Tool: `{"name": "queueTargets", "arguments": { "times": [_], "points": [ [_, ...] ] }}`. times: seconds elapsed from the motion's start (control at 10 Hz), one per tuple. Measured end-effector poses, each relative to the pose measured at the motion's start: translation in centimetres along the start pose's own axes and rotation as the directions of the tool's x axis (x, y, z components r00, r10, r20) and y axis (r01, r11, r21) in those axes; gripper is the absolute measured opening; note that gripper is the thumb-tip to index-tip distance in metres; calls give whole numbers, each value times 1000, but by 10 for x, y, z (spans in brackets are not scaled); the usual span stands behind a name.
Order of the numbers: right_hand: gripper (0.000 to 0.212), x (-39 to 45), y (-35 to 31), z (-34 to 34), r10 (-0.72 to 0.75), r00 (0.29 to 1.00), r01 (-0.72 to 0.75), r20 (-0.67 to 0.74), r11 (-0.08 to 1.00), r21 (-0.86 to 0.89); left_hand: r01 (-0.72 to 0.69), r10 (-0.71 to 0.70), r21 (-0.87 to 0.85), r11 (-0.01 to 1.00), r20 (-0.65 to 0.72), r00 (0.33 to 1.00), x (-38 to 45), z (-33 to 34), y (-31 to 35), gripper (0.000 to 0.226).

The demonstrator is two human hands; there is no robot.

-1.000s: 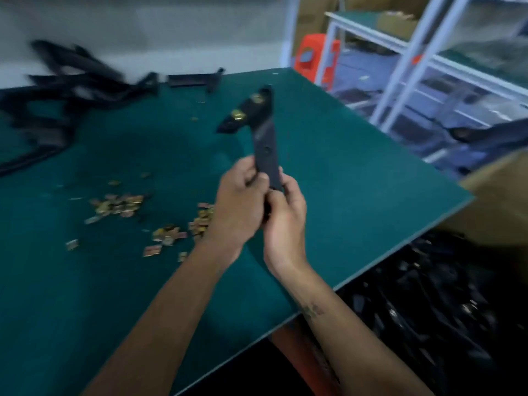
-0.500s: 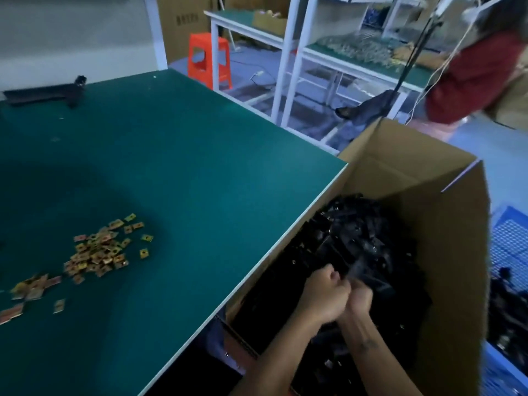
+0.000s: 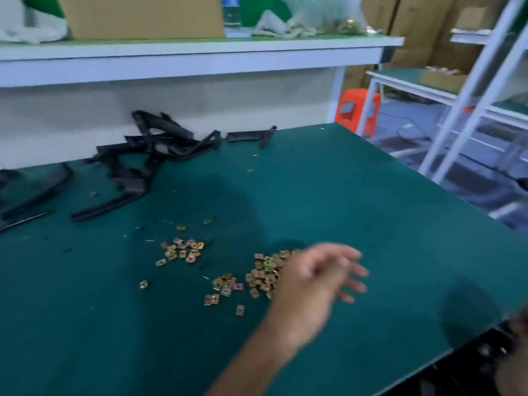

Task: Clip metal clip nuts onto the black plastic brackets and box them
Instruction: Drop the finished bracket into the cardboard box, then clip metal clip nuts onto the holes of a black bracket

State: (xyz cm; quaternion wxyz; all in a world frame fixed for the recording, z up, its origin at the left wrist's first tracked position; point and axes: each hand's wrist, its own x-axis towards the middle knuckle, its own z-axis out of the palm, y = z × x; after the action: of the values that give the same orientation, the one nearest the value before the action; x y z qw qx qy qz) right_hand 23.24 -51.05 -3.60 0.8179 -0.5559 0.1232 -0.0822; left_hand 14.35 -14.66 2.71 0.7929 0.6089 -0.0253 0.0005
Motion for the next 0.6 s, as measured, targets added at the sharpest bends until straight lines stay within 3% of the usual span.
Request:
{"name": "queueTargets", "arguments": {
  "times": [0.1,0.2,0.3,0.4,0.5,0.6],
  "points": [
    [18,-23,22,138,-324,937,348,133,901,-259,-154,226,214,965,-370,901,5,-86,21,26],
    [23,-39,26,213,-321,860,490,397,736,-467,-92,343,435,896,-547,764,-1,-140,9,27],
    [27,-23,50,292,-96,764,548,638,617,-565,-71,363,471,879,-566,740,-7,-165,-2,29],
    [24,12,79,357,134,708,546,693,518,-658,-52,331,487,872,-509,794,-8,-162,-5,30],
    [39,53,109,424,123,762,516,636,478,-711,-29,278,427,904,-534,799,-3,-165,-8,33],
    [47,91,128,483,134,849,297,511,678,-672,-14,248,396,918,-547,800,1,-168,-8,36]
  ]
}}
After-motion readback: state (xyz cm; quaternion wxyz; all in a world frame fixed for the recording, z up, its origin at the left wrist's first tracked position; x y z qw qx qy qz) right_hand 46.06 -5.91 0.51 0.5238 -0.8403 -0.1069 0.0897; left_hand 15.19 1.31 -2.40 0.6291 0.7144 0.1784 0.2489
